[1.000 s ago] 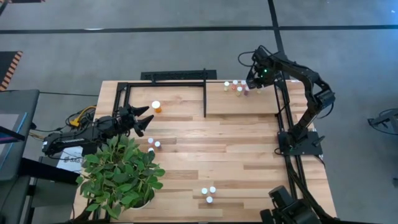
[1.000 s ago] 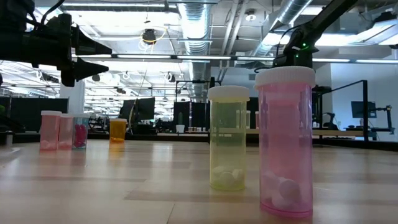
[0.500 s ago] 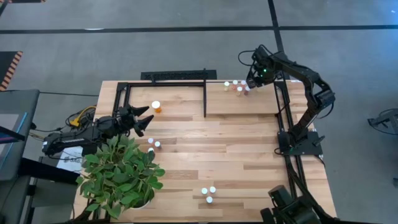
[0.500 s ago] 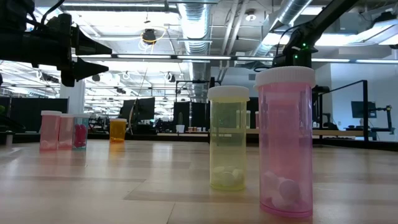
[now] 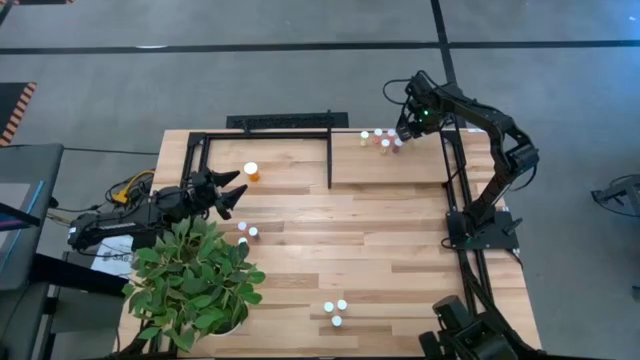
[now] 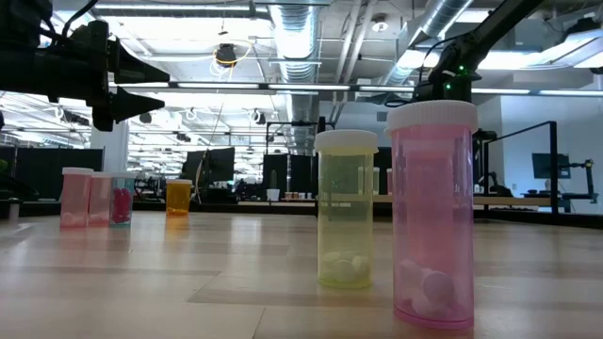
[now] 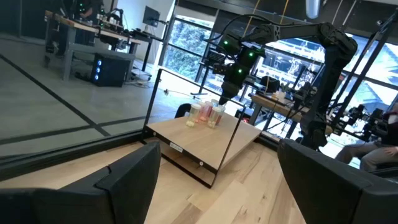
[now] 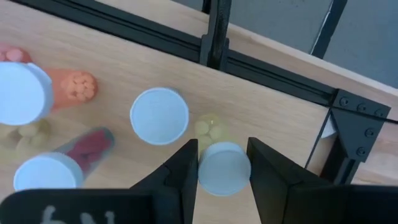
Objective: Pick and place medicine bottles onto shelf by color
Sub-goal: Put the yellow pill bottle on the shelf
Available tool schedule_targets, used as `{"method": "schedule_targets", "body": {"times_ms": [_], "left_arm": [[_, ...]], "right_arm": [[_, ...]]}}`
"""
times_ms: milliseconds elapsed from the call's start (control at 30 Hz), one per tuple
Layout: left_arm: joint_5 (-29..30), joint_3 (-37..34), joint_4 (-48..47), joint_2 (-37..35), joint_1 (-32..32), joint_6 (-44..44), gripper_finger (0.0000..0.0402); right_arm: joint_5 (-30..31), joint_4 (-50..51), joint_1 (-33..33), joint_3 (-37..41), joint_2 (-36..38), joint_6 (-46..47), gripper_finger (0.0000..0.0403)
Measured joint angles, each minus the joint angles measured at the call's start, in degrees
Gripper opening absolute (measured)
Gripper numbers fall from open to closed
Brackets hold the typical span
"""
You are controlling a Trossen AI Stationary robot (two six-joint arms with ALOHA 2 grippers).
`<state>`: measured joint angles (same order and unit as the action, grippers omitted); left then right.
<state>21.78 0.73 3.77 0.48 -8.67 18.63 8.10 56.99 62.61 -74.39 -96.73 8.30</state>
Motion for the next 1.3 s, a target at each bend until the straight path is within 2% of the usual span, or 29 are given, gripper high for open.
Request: {"method": "schedule_targets", "body": {"times_ms": [833, 1300], "left_arm": [[0.0, 0.0, 0.0, 0.0, 0.0, 0.0, 0.0312], [0.0, 0.0, 0.0, 0.0, 0.0, 0.0, 0.0312]], "right_arm": [[1.7, -0.6, 0.2, 0.0, -0.1, 0.1, 0.0140], [1.7, -2.0, 0.0, 0.0, -0.1, 1.8, 0.0189]]}}
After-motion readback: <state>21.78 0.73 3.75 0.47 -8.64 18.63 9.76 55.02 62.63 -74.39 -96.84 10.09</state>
